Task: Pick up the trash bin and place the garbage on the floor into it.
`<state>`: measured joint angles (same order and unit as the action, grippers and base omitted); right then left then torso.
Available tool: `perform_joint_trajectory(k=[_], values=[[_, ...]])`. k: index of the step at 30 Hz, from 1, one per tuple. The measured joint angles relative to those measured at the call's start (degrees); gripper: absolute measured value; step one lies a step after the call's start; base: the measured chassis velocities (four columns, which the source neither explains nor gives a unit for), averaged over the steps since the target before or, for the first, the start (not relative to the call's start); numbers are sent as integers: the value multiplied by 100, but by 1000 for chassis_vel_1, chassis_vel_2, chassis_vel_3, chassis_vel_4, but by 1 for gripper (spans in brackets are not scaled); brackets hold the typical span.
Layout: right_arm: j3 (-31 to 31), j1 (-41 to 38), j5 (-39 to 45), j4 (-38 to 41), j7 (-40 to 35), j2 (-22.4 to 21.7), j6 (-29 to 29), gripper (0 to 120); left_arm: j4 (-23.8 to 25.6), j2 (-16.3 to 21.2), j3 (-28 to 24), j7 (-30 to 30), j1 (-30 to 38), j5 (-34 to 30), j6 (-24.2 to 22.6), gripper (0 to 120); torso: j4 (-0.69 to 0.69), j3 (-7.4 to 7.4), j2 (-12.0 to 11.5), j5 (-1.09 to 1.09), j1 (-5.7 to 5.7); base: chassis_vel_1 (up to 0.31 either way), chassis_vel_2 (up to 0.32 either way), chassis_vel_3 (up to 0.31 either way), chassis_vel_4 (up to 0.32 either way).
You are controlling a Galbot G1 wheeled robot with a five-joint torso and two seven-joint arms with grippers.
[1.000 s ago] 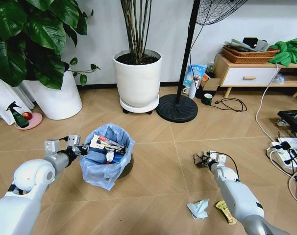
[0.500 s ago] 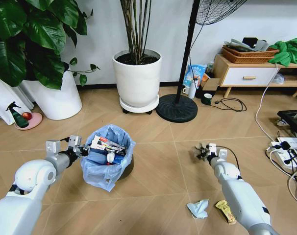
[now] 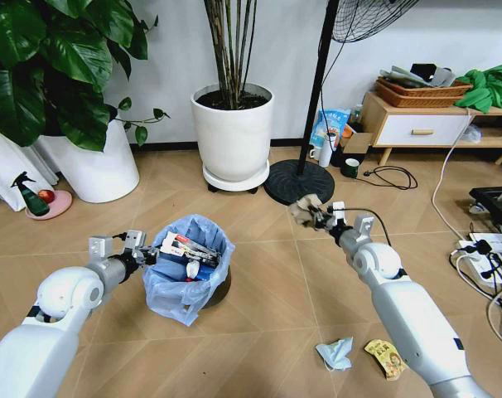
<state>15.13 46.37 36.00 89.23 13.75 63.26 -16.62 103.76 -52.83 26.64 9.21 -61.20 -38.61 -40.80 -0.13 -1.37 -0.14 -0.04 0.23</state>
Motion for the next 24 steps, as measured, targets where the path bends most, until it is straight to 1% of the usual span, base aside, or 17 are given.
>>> perform_joint_trajectory(k=[1, 2, 4, 6, 8, 10, 12, 16, 18, 19, 21, 24], values=[[-124, -33, 192, 306, 42, -130, -62, 0, -83, 1, -130, 5, 139, -6, 0, 0, 0, 0, 0, -3, 0, 0, 0, 0, 0], [-201, -62, 346, 534, 45, -198, -122, 0, -156, -6, -240, 6, 259, -11, 0, 0, 0, 0, 0, -1, 0, 0, 0, 0, 0], [-238, -85, 429, 646, 45, -229, -154, 0, -199, -15, -307, 7, 330, -12, 0, 0, 0, 0, 0, 0, 0, 0, 0, 0, 0], [-397, -247, 725, 1065, 60, -321, -268, 0, -400, -76, -668, 8, 708, -27, -6, 0, 0, 0, 0, -2, 0, 0, 0, 0, 0], [-466, -351, 846, 1234, 103, -322, -349, 0, -513, -131, -890, 8, 951, -38, -15, 0, 0, 0, 0, -2, 0, 0, 0, 0, 0], [-506, -404, 905, 1322, 124, -313, -392, 0, -559, -158, -990, 6, 1057, -44, -21, 0, -1, 0, 0, -1, 0, 0, 0, 0, 0], [-678, -510, 1079, 1532, 145, -286, -504, 0, -685, -219, -1288, 3, 1358, -72, -36, 0, -1, 0, 0, -3, 0, 0, 0, 0, 0], [-883, -548, 1133, 1673, 143, -275, -550, 0, -774, -248, -1480, 0, 1547, -82, -41, 0, -1, 0, 0, 1, 0, 0, 0, 0, 0], [-1141, -553, 1141, 1743, 122, -295, -559, 0, -826, -272, -1596, -1, 1673, -103, -49, 0, 0, -1, 0, -2, 0, 0, 0, 0, 0], [-1262, -553, 1132, 1755, 116, -313, -561, 0, -840, -278, -1626, -3, 1713, -115, -54, 0, 0, 0, 0, 1, 0, 0, 0, 0, 0], [-1329, -552, 1125, 1760, 109, -325, -561, 0, -848, -283, -1639, -3, 1731, -122, -56, 0, 0, 0, 0, 0, 0, 0, 0, 0, 0], [-1604, -529, 1051, 1766, 46, -384, -561, 0, -891, -326, -1666, -3, 1779, -125, -59, 0, 0, 0, 0, -1, 0, 0, 0, 0, 0]])
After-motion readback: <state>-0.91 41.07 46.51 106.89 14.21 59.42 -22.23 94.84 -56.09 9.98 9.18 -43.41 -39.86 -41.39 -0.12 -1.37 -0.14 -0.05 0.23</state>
